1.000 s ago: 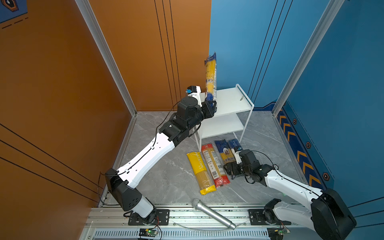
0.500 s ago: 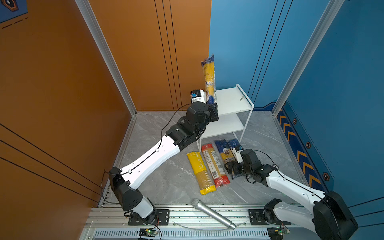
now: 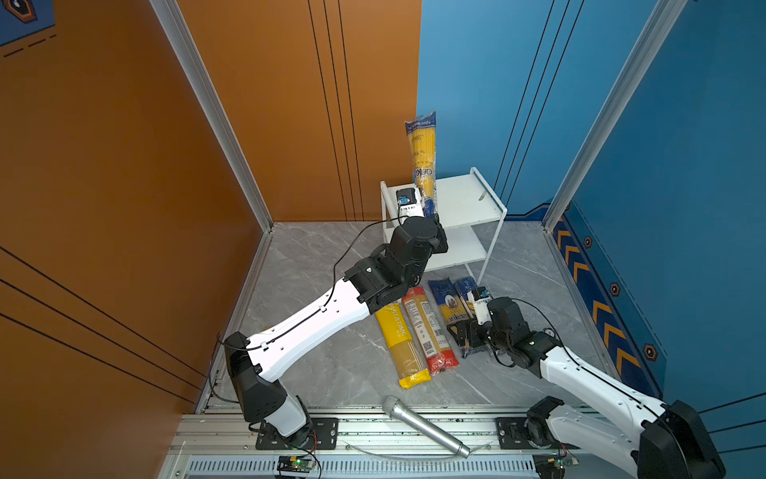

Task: Arrange pasta packages on shelves
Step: Place the pasta bag on the shelf.

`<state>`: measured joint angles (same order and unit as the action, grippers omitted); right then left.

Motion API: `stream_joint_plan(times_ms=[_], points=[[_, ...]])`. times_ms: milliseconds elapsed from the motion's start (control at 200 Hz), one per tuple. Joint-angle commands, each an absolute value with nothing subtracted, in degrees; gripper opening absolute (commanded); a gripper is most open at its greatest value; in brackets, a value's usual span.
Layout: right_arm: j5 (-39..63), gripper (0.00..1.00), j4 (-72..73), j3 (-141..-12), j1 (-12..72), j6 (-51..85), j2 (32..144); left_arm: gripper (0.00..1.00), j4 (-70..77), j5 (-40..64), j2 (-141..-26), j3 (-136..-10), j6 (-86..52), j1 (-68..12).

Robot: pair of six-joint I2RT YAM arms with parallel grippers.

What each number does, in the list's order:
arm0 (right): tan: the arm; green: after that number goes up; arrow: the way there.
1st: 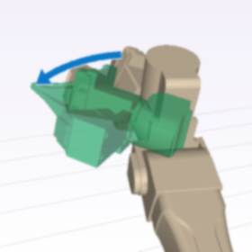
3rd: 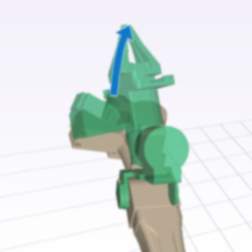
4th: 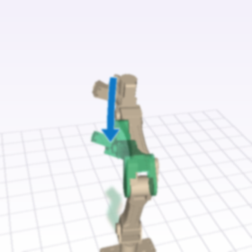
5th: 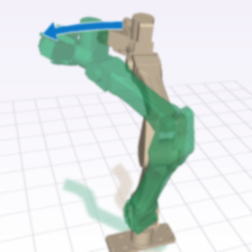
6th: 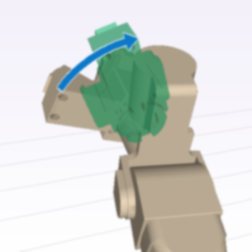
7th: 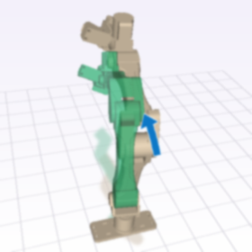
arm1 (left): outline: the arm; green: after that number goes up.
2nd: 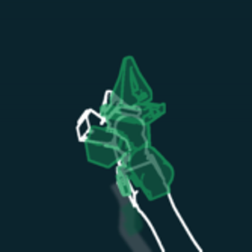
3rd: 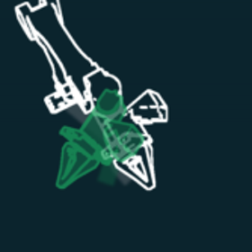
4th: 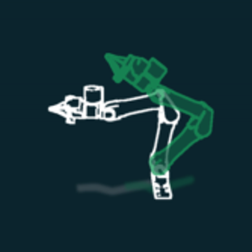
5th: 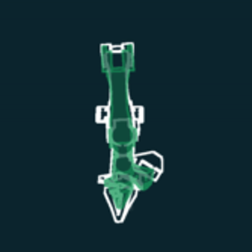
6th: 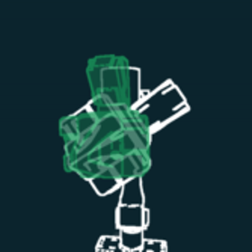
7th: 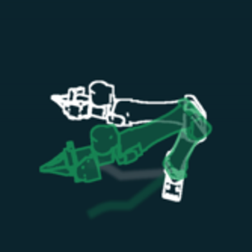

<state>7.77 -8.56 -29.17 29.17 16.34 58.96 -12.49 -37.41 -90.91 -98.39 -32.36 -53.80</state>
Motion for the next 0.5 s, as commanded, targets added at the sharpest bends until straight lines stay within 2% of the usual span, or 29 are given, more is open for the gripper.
stream_joint_plan(times_ms=[0,496], points=[[9.1,0.98,-9.5,-28.4,28.8,15.8,58.4,0.0,-7.1,-45.5,-90.1,-102.5,-30.8,-54.0],[9.2,0.98,-9.2,-28.2,28.3,15.8,58.7,0.0,-13.6,-46.5,-93.6,-106.4,-33.2,-54.4]])
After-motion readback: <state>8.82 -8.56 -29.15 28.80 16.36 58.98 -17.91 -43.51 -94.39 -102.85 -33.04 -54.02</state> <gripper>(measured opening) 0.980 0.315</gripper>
